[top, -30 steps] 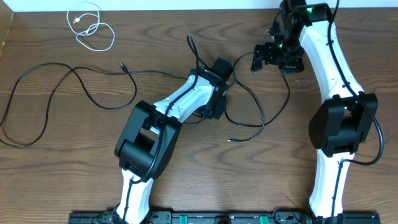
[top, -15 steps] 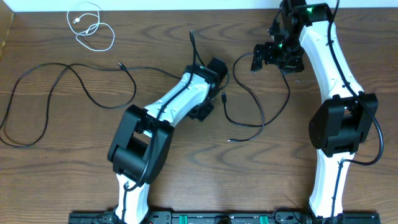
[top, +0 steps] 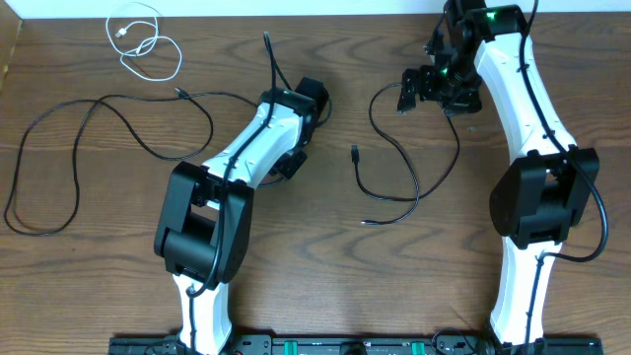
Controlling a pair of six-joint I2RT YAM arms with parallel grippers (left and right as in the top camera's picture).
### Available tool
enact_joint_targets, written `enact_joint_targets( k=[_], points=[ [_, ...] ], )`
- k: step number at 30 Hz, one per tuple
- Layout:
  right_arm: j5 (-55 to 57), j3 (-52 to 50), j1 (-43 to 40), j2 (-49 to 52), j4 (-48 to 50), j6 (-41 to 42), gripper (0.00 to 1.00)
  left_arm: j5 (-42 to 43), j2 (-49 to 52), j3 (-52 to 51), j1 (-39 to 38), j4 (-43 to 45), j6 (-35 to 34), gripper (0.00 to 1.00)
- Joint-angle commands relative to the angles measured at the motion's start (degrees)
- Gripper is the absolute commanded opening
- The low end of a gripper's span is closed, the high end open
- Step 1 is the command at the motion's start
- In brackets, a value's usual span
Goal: Untangle cables
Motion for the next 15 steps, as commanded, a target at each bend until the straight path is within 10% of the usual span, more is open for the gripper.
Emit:
enact_joint_targets(
  k=[1, 14, 15],
  points=[
    [0.02, 0.31, 0.24, -0.13, 0.11, -0.68, 0.99, -3.93, -1.25, 1.16, -1.16, -0.57, 2.34, 0.07],
    [-0.26, 0.31, 0.24, -0.13, -0.44, -0.66, 0.99, 0.94, -11.3, 1.81, -0.92, 8.2, -21.05, 0.08],
    [-0.61, 0.31, 0.24, -0.13, -0.52, -0.68, 0.99, 4.59, -12.66, 1.81, -0.61, 9.4, -22.97, 0.26]
  ],
)
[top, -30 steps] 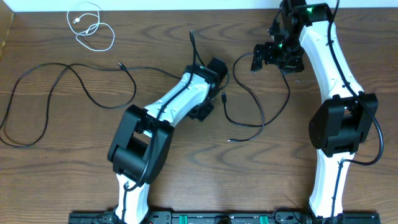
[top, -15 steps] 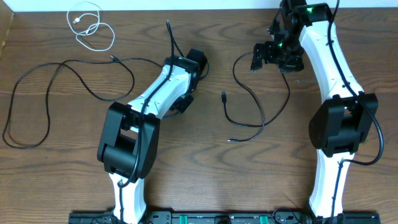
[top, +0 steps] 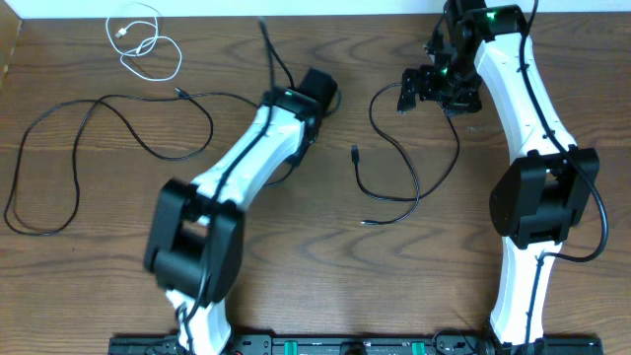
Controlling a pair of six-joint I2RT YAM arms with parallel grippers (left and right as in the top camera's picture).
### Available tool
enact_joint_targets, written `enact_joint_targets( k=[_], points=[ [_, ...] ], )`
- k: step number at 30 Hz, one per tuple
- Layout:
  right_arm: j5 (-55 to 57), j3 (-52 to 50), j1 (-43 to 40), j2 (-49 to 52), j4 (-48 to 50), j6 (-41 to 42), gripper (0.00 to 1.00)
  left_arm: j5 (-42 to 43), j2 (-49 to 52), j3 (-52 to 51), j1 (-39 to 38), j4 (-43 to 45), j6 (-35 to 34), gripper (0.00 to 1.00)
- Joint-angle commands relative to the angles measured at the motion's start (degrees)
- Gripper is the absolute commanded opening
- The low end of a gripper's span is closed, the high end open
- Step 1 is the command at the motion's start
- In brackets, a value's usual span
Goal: Untangle cables
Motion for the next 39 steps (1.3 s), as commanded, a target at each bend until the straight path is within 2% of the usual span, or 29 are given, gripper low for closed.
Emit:
enact_joint_targets(
  k=[1, 2, 4, 5, 8, 10, 13, 14, 17, 20, 25, 30, 32, 33, 34, 36, 37, 39],
  points=[
    [-0.9, 0.31, 0.24, -0.13, -0.35, -0.7, 0.99, 12.57, -6.67, 1.68, 1.16, 2.89, -11.52, 0.48],
    [-1.07, 0.31, 0.24, -0.13, -0.33, -0.68, 0.99, 18.18, -7.85, 1.68, 1.42, 4.17, -12.9, 0.61],
    [-1.33, 0.31, 0.24, -0.13, -0.42, -0.68, 0.99, 29.7, -9.49, 1.68, 1.46, 6.36, -13.51, 0.78],
    [-1.68, 0.31, 0.24, -0.13, -0.72, -0.72, 0.99, 30.88, -9.6, 1.68, 1.42, 6.56, -13.51, 0.85],
    [-3.63, 0.28, 0.59, -0.13, -2.27, -3.39, 0.99, 30.62, -9.4, 1.62, 1.36, 6.21, -13.51, 0.92],
    [-4.17, -0.57, 1.4, -0.13, -3.45, -7.52, 0.99, 30.53, -9.35, 1.62, 2.69, 5.79, -18.27, 0.93],
    [-3.39, -2.69, 2.49, -0.02, -2.38, -6.97, 0.99, 30.53, -9.35, 1.6, 5.7, 5.81, -27.34, 0.93],
    [-3.41, -3.58, 2.93, -0.02, -1.66, -6.34, 0.99, 30.53, -9.35, 1.6, 6.69, 5.77, -28.46, 0.93],
    [-3.43, -7.17, 5.01, -0.02, 1.42, -4.76, 0.99, 31.08, -9.35, 1.57, 9.42, 4.68, -29.55, 0.93],
    [-3.19, -10.16, 7.48, -0.02, 5.03, -8.07, 0.99, 30.95, -9.35, 1.57, 10.82, 1.99, -29.53, 0.93],
    [7.91, -13.27, 11.02, -0.02, 8.17, -8.61, 0.96, 30.95, -9.35, 1.51, 11.41, -1.29, -29.51, 0.94],
    [12.31, -18.8, 12.39, -0.02, 10.67, -8.61, 0.84, 30.95, -9.35, 1.27, 11.41, -2.51, -29.49, 0.94],
    [12.26, -21.07, 12.39, -0.02, 11.91, -8.59, 0.73, 30.95, -9.35, 1.2, 11.41, -2.49, -29.53, 0.94],
    [12.26, -21.84, 12.39, -0.02, 12.22, -8.61, 0.54, 30.95, -9.35, 1.2, 11.41, -2.34, -29.53, 0.94],
    [12.26, -22.03, 12.39, -0.02, 12.11, -8.59, 0.31, 30.95, -9.35, 1.2, 11.41, -2.32, -29.53, 0.94],
    [12.2, -21.9, 12.39, -0.04, 12.11, -7.67, 0.07, 30.95, -9.35, 1.18, 11.39, -2.29, -29.53, 0.94],
    [12.02, -21.4, 12.39, -0.13, 11.85, -7.21, 0.01, 30.95, -9.35, 1.18, 11.39, -2.29, -29.55, 0.94],
    [11.74, -19.52, 12.44, -0.2, 10.34, -6.78, 0.01, 30.95, -9.35, 1.18, 11.39, -2.25, -29.55, 0.94]
  ],
)
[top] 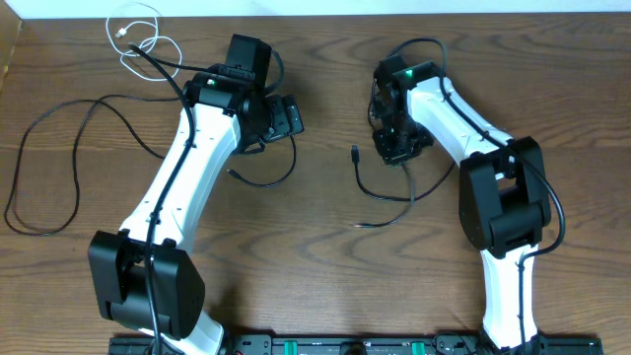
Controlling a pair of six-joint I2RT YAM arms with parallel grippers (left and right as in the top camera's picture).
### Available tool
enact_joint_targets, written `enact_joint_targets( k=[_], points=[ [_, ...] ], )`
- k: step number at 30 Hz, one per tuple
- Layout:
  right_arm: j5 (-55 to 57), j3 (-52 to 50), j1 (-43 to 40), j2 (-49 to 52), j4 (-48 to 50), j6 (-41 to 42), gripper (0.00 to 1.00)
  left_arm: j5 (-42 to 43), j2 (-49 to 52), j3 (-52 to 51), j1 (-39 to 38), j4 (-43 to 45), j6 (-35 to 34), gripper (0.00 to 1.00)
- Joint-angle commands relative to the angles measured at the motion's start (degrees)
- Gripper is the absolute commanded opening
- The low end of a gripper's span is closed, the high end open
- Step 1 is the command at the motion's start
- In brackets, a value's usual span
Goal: Untangle cables
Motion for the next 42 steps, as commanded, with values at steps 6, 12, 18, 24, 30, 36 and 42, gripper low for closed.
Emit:
enact_joint_targets(
  k=[6, 12, 18, 24, 30, 36, 42],
  points=[
    [-7.89, 14.03, 0.04, -2.45, -10.97, -3.13, 0.01, 0.59, 0.37, 0.04, 0.2, 0.22, -0.28, 0.93],
    [-24.15, 24.39, 0.07, -8.92, -20.11, -14.49, 0.01, 8.07, -0.46, 0.09, 0.85, 3.08, -0.04, 0.93],
    [-30.88, 27.56, 0.07, -19.67, -19.91, -16.48, 0.01, 23.93, -1.4, 0.09, 3.21, 8.94, -9.57, 0.92],
    [-33.33, 27.71, 0.07, -32.11, -15.45, -16.44, 0.01, 28.22, -1.4, 0.09, 4.7, 11.56, -26.49, 0.91],
    [-33.4, 27.71, 0.07, -40.94, -14.47, -16.37, 0.01, 37.35, -1.4, 0.09, 6.45, 13.51, -40.94, 0.89],
    [-33.73, 27.71, 0.07, -44.0, -13.94, -15.61, 0.01, 51.98, -1.4, 0.09, 6.6, 15.87, -46.75, 0.88],
    [-33.68, 27.69, 0.07, -42.84, -13.84, -15.61, 0.01, 60.3, -1.4, 0.09, 6.6, 15.85, -48.28, 0.84]
  ],
)
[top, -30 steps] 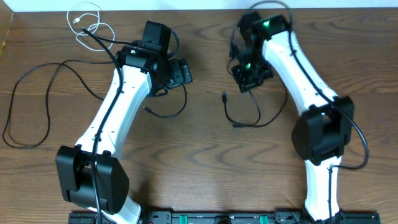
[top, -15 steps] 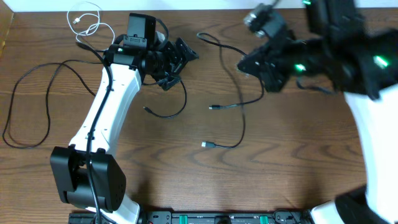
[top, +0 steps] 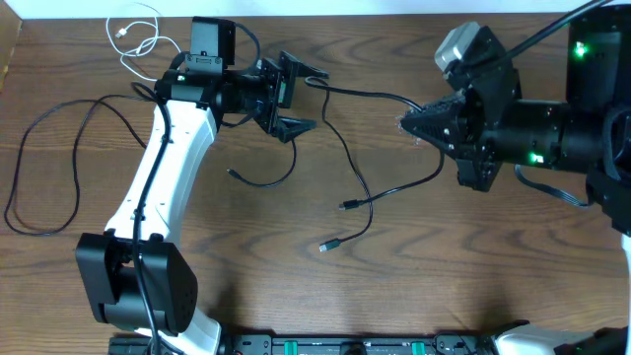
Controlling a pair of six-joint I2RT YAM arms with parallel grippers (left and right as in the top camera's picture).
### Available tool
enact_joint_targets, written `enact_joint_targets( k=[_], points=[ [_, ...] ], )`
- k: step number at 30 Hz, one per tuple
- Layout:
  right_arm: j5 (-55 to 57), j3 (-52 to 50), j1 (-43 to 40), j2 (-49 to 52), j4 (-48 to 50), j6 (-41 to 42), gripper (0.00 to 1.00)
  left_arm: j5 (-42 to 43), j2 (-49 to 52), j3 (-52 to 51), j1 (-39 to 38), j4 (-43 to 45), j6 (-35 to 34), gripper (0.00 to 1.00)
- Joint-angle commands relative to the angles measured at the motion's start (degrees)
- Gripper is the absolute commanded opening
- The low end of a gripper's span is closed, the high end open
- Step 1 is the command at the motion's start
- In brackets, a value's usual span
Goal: Untangle cables
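Note:
A thin black cable (top: 357,187) runs from between the fingers of my left gripper (top: 299,97) rightward to my right gripper (top: 406,122). From there it sags to the table with two plug ends (top: 323,247) lying free. The right gripper is raised high, close to the overhead camera, and shut on this cable. The left gripper points right with its jaws wide apart, the cable's end between them. A second short black cable (top: 264,181) curls under the left gripper.
A long black cable (top: 59,138) loops over the left side of the table. A coiled white cable (top: 144,41) lies at the back left. The left arm's white links (top: 148,187) cross the left middle, and the right arm's bulk (top: 532,133) fills the right.
My right gripper was low on the table at the black cable; now it is raised and further right, with the cable drawn up. The cable's plug ends lie lower and further left. The left gripper sits slightly higher.
At first my left gripper lay mid-table by a cable and the right gripper was at the back right, at the top of the black cable. Then the left arm had swung left and the right gripper was down on the cable. Now the cable spans both grippers.

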Motion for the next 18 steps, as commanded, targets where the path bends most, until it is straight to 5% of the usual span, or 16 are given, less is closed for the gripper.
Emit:
enact_joint_targets(
  k=[1, 7, 15, 18],
  points=[
    [-0.85, 0.61, 0.04, 1.46, 0.2, -0.13, 0.01, 8.26, -1.4, 0.09, 0.11, 0.22, -2.54, 0.84],
    [-1.88, 0.61, 0.07, 3.89, 0.87, -0.11, 0.01, 12.7, -1.4, 0.09, 0.11, 0.24, -2.8, 0.82],
    [-9.11, 0.61, 0.07, 4.2, 2.45, -0.13, 0.01, 13.09, -1.4, 0.09, 0.11, 0.24, -5.77, 0.51],
    [-9.4, 0.61, 0.07, 4.2, 2.43, -0.13, 0.01, 13.07, -1.4, 0.09, 0.11, 0.26, -5.77, 0.5]
  ],
)
